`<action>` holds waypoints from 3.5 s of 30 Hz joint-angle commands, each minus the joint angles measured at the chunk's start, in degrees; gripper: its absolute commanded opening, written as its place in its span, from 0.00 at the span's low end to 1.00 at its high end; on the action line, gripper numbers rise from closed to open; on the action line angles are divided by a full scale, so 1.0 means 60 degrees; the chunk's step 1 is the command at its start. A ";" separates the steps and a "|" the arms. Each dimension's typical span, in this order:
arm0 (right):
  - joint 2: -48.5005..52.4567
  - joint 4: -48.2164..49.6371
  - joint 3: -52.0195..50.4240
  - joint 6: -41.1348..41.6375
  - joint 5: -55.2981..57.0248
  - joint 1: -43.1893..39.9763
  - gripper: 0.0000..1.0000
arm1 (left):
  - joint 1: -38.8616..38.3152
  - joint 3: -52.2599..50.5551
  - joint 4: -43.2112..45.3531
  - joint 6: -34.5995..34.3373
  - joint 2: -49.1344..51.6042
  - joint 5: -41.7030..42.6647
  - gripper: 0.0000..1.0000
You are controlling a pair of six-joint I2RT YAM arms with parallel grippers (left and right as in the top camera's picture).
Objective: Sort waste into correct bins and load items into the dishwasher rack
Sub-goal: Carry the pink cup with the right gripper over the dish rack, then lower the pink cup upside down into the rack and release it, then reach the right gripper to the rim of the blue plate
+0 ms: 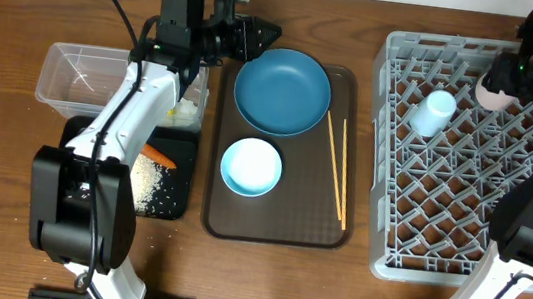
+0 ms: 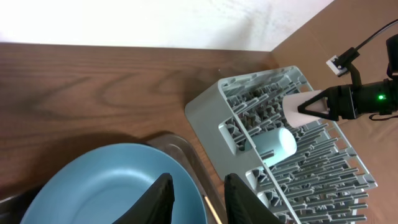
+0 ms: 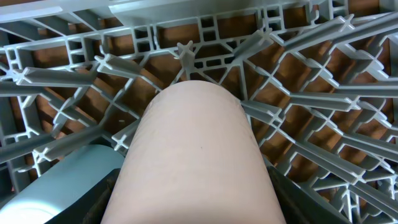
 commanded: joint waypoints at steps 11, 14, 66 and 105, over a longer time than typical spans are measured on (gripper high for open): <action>0.0510 -0.0025 0.0051 -0.0033 -0.0076 -0.0091 0.22 | -0.0004 -0.0044 -0.0186 0.0168 0.0124 -0.0084 0.28; 0.0510 -0.0102 0.0051 -0.0029 -0.0076 -0.0091 0.45 | -0.0004 -0.0044 -0.0186 0.0168 0.0124 -0.0084 0.28; -0.0834 0.0372 0.1228 -0.1260 -0.2565 0.4459 0.78 | 0.0222 -0.0022 -0.4309 0.0943 -0.0754 -0.3982 0.34; -0.0769 0.6728 -0.3971 -0.1086 -0.2772 0.5486 0.84 | -0.0157 -0.0022 -0.4776 0.1198 -0.1483 -0.5329 0.98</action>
